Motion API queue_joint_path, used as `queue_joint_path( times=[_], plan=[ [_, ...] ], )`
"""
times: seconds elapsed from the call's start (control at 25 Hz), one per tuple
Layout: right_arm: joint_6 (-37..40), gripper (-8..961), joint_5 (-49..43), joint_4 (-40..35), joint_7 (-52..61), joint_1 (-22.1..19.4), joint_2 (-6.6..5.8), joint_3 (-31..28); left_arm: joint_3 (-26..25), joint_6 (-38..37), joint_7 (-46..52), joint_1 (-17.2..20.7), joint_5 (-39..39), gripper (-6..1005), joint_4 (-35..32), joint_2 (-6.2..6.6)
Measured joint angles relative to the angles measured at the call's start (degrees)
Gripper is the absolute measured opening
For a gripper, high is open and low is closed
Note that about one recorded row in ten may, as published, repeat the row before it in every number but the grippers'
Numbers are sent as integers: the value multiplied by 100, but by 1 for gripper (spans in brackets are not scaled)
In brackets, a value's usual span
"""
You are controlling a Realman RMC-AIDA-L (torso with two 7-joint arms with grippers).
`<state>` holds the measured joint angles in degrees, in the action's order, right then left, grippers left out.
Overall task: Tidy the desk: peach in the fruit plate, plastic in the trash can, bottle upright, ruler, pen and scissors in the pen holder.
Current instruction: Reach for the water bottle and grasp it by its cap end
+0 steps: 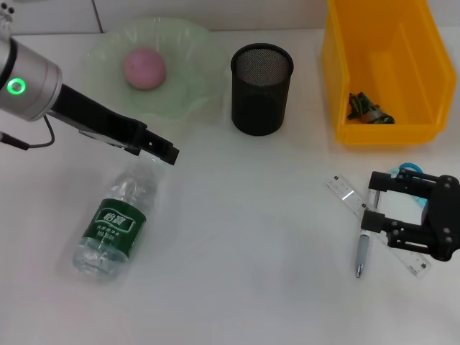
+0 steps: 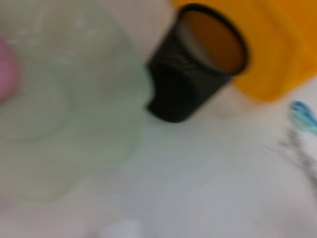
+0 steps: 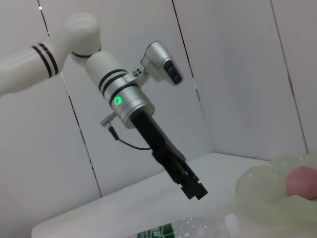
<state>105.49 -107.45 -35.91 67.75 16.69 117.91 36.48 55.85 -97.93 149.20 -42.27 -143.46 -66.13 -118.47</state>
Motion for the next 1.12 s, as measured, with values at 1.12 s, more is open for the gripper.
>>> queue_joint_path(
  times=[1.12],
  plan=[
    [-447,702,-171,558,-260,390,102,17,1173,2013,840,-280,-839,686,1410,-71]
  ],
)
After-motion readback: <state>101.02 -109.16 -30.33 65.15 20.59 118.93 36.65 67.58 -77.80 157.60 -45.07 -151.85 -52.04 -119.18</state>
